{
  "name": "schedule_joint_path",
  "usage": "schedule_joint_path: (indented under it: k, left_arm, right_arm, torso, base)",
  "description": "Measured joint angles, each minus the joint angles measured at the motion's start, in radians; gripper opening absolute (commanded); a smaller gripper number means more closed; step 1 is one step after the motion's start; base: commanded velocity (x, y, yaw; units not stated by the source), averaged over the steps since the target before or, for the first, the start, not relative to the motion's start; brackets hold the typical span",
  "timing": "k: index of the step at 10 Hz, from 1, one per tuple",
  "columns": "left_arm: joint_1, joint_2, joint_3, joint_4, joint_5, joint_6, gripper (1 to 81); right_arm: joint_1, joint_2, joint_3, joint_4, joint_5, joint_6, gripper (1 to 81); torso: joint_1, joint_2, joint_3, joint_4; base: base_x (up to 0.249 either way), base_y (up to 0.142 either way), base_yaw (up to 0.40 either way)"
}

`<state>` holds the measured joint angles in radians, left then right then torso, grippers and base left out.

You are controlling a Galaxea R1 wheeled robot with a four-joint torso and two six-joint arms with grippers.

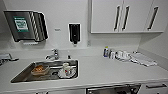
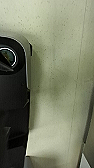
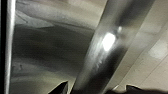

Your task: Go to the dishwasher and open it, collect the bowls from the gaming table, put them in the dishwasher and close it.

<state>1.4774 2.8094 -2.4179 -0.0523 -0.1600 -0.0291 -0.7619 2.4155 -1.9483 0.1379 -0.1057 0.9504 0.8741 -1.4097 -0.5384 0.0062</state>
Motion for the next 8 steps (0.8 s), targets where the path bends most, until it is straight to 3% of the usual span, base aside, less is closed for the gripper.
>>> schedule_joint_path:
  k: [3,8]
  left_arm:
    - [0.0,0.0,-0.001,0.0,-0.001,0.0,81.1]
    - [0.0,-0.007,-0.001,0.0,-0.001,0.0,81.1]
  right_arm:
    - [-0.042,-0.037,0.061,0.001,0.015,-0.078,81.1]
    - [-0.088,-0.004,0.07,-0.004,0.08,-0.112,81.1]
  torso:
    - [0.0,0.0,0.0,0.0]
    - [0.0,0.0,0.001,0.0]
  base:
    - [0.0,0.0,0.0]
    - [0.0,0.0,0.0]
